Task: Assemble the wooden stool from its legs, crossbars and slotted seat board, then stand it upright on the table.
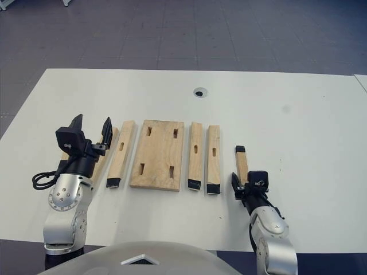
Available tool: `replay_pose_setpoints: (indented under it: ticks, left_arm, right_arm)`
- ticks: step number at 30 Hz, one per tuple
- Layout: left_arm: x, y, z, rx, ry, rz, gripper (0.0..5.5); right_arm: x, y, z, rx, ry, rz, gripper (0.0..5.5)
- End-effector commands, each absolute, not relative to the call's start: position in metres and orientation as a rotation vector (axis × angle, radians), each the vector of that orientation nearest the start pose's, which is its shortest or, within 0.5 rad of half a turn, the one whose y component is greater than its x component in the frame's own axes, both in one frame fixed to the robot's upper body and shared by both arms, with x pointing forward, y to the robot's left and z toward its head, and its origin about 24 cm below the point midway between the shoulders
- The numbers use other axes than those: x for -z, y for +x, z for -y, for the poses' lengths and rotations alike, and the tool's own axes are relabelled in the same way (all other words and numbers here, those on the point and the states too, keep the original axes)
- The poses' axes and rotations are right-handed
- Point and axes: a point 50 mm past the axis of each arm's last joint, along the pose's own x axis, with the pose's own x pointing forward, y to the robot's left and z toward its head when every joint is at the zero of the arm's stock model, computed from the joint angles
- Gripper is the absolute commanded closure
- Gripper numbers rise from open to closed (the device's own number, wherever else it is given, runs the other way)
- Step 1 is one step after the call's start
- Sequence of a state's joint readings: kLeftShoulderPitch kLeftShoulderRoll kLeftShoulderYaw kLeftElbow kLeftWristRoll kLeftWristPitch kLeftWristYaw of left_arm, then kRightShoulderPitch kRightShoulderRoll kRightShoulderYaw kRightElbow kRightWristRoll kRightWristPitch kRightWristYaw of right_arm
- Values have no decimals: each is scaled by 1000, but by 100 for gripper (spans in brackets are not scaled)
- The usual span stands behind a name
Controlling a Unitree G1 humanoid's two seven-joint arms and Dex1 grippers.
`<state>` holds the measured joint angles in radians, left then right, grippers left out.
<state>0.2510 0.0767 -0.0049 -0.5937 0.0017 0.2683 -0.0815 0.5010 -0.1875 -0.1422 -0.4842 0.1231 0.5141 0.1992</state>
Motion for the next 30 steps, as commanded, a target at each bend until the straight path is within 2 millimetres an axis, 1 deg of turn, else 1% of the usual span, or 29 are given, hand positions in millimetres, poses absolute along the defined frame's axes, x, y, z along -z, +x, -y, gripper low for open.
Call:
replay_pose_setpoints:
  ticks: [1, 2, 4, 6, 7, 8, 9, 10, 11, 12, 13, 14, 16, 17, 18, 20, 23, 26, 28, 30]
  left_arm:
    - [-100, 202, -165, 47, 80, 69, 188]
    - [-100, 202, -165, 46, 80, 70, 188]
    - [-100, 203, -165, 45, 79, 72, 188]
    - [-101, 204, -165, 43, 78, 75, 188]
    - [-101, 204, -165, 42, 77, 77, 188]
    - [-102, 205, -164, 47, 77, 81, 188]
    - [-103, 206, -165, 56, 68, 81, 188]
    - [-104, 208, -165, 68, 19, 68, 188]
    - [-103, 210, -164, 90, -72, 40, 188]
    - [-102, 211, -160, 147, -177, 8, 188]
    - [-100, 212, -153, 225, -323, -50, 188]
    - [-101, 213, -147, 295, -419, -80, 188]
    - [-108, 212, -134, 434, -626, -123, 188]
    - [-114, 213, -129, 485, -716, -130, 188]
    - [-122, 216, -127, 543, -814, -119, 188]
    - [-135, 222, -127, 640, -947, -103, 188]
    - [-140, 232, -129, 720, -1099, -136, 188]
    - [-135, 238, -129, 718, -1219, -204, 188]
    - [-137, 240, -127, 728, -1272, -214, 188]
    - [-142, 240, -126, 751, -1266, -213, 188]
  right_arm:
    - [4, 123, 217, 41, 12, -640, 360]
    - [4, 124, 217, 46, 19, -636, 372]
    - [3, 126, 219, 58, 20, -629, 415]
    - [1, 128, 222, 74, -2, -621, 421]
    - [-4, 132, 224, 80, -26, -584, 421]
    - [-12, 139, 228, 92, -43, -536, 421]
    - [-28, 153, 231, 100, -46, -449, 421]
    - [-47, 169, 229, 90, -36, -354, 421]
    - [-65, 184, 225, 69, -25, -276, 421]
    - [-82, 198, 218, 17, -33, -207, 421]
    - [-95, 212, 205, -67, -53, -148, 421]
    - [-104, 221, 195, -141, -61, -104, 421]
    - [-108, 241, 173, -338, -136, -59, 421]
    - [-107, 249, 165, -420, -166, -47, 421]
    - [-111, 258, 156, -509, -187, -11, 421]
    - [-118, 270, 144, -618, -196, 56, 421]
    - [-127, 276, 127, -722, -229, 175, 421]
    - [-129, 271, 113, -775, -333, 299, 421]
    - [-121, 264, 106, -796, -397, 347, 421]
    - [-115, 260, 102, -802, -399, 354, 421]
